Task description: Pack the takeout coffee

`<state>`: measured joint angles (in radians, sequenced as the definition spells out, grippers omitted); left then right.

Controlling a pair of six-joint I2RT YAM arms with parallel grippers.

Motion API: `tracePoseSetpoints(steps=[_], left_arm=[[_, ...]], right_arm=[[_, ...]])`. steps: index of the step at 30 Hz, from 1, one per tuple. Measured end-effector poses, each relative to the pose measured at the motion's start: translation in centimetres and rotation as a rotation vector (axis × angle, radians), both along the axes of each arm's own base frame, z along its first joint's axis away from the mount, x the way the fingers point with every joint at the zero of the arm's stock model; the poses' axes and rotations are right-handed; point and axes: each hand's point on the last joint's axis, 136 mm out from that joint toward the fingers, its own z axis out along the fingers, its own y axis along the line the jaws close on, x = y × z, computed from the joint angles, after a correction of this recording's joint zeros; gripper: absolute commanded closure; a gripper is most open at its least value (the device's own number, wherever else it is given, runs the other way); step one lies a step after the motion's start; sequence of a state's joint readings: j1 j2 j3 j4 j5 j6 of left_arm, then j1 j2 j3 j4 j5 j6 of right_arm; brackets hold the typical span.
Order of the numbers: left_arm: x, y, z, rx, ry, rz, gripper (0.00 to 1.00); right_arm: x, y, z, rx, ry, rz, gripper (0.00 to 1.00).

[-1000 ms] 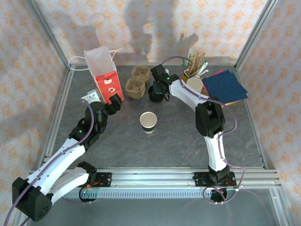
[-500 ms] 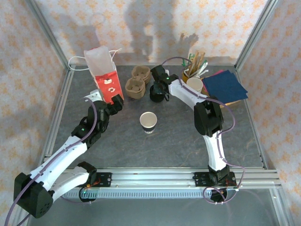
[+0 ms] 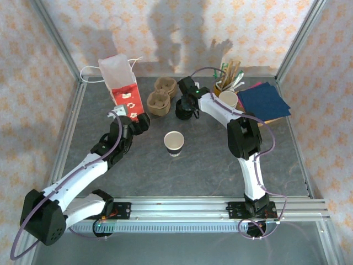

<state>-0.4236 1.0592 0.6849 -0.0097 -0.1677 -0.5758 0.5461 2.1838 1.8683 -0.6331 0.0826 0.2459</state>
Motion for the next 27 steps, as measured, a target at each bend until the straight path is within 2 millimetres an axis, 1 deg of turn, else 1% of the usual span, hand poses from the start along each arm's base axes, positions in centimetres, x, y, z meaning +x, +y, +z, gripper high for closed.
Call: tracePoseSetpoints(steps=[4,6,9,12,15,17,19,24,27], left_arm=[[1.3,-1.4,-0.7,-0.008,0.035,-0.037,0.11],[2.4,-2.5,-0.7,-0.016,0.046,-0.066,0.12],[4.1,-4.8,-0.6,-0.030,0.061,-0.119,0.16],[5.4,-6.9,-0.7,-0.041,0.072,-0.167,0.22],[6.8,-9.1,-1.2,-0.055,0.092,-0.216,0.29],[7.7,-10.3,-1.8,-0.060,0.104,-0.237,0.30],[8.4,-11.3,-2.6,-0.068,0.123,-0.253,0.32],[10.2,-13.5,-4.4,-0.092,0.171,-0.269,0.37],[10.9,-14.7,-5.1,-0.104,0.189,-0.275,0.41]], right_arm=[[0.1,-0.1,0.0,0.003,0.001,-0.003,0.69],[0.1,-0.1,0.0,0.010,0.004,-0.001,0.69],[0.1,-0.1,-0.3,0.023,0.013,0.001,0.69],[-0.1,-0.4,-0.7,0.032,0.026,0.000,0.69],[-0.3,-0.8,-0.3,0.040,0.029,-0.001,0.69],[-0.5,-1.2,0.7,0.049,0.016,-0.006,0.69],[-0.7,-1.5,2.3,0.066,-0.007,-0.008,0.69],[-1.6,-2.4,7.7,0.121,-0.106,-0.012,0.68],[-2.3,-3.1,10.0,0.144,-0.148,-0.017,0.68]])
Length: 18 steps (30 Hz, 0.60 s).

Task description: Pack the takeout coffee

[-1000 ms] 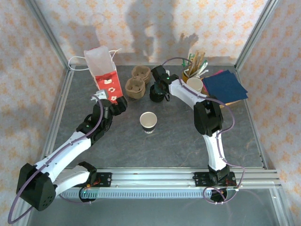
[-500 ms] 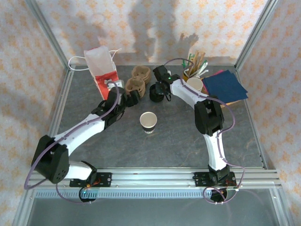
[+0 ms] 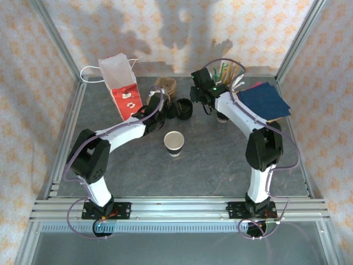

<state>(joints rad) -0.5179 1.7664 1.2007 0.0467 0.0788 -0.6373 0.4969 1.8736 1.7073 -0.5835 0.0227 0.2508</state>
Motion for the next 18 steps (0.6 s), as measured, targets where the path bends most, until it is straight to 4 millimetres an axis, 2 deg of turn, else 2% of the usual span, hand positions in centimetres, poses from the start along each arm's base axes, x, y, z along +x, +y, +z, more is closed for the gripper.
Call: tracePoseSetpoints(steps=[3,8,12,18], left_arm=[[0.8,-1.2,-0.3,-0.008,0.017,-0.001,0.43],[2.0,-1.9,-1.3,0.002,0.062,0.023,0.43],[3.0,-2.1,-3.1,0.032,0.111,0.049,0.43],[3.1,-1.7,-6.1,0.090,0.187,0.074,0.43]], right_arm=[[-0.7,-0.9,1.2,0.014,-0.022,-0.011,0.68],[-1.4,-1.8,1.7,0.022,-0.029,-0.026,0.67],[-1.8,-2.1,1.6,0.019,-0.027,-0.029,0.67],[-1.9,-2.3,1.5,0.019,-0.028,-0.033,0.67]])
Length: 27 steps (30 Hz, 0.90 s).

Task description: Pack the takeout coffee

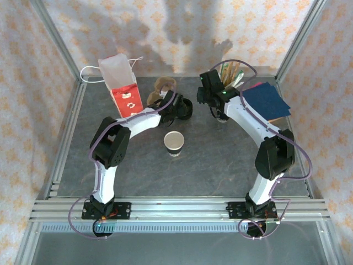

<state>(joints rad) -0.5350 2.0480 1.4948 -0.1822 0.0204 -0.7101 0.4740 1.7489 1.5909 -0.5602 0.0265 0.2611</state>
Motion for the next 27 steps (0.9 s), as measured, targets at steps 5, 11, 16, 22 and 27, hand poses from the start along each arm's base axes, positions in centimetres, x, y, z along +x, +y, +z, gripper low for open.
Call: tracePoseSetpoints(steps=[5,11,16,22,27], left_arm=[[0.0,0.5,-0.7,0.030,0.019,0.015,0.51],[0.3,0.7,-0.2,0.046,0.005,0.029,0.54],[0.4,1.0,0.0,0.060,0.003,0.040,0.57],[0.6,0.9,0.4,0.064,-0.008,0.033,0.65],[0.8,0.8,0.7,0.065,-0.015,0.028,0.67]], right_arm=[[0.0,-0.1,0.0,0.000,0.000,-0.002,0.67],[0.1,-0.2,0.0,0.000,-0.001,-0.004,0.66],[0.1,-0.2,0.0,0.001,-0.001,-0.004,0.66],[0.1,-0.2,0.0,0.001,-0.001,-0.004,0.66],[0.1,-0.2,-0.1,0.000,0.001,-0.004,0.66]])
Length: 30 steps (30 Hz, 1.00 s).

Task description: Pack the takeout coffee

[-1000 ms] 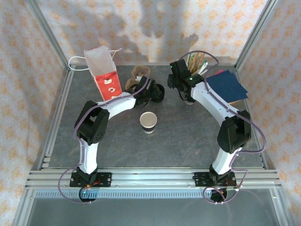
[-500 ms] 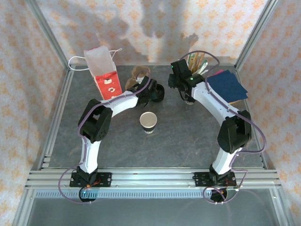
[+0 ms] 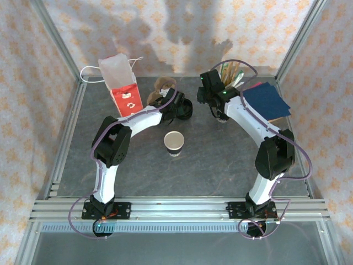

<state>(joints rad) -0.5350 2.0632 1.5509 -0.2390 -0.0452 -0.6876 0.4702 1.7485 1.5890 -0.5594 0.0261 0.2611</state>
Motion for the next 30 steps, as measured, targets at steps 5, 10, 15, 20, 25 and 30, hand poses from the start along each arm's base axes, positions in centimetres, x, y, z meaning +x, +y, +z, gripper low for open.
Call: tracePoseSetpoints(steps=[5,10,15,20,25,30], left_arm=[[0.1,-0.1,0.2,-0.003,-0.005,-0.001,0.69],[0.1,-0.1,0.2,-0.005,-0.005,-0.002,0.66],[0.3,-0.2,0.1,-0.005,-0.005,-0.002,0.66],[0.5,-0.4,-0.5,-0.001,0.004,-0.003,0.68],[0.5,-0.4,-0.8,0.007,0.008,-0.007,0.78],[0.7,-0.4,-0.5,0.006,0.000,-0.005,0.79]], right_arm=[[-0.1,0.0,-0.3,-0.002,0.005,0.000,0.66],[-0.1,0.0,-0.4,0.000,0.005,-0.003,0.66],[-0.1,0.0,-0.5,0.002,0.008,-0.005,0.66],[-0.1,-0.1,-0.6,0.001,0.009,-0.005,0.66],[-0.1,-0.1,-0.7,0.001,0.009,-0.006,0.66],[-0.1,0.0,-0.6,0.003,0.007,-0.006,0.66]])
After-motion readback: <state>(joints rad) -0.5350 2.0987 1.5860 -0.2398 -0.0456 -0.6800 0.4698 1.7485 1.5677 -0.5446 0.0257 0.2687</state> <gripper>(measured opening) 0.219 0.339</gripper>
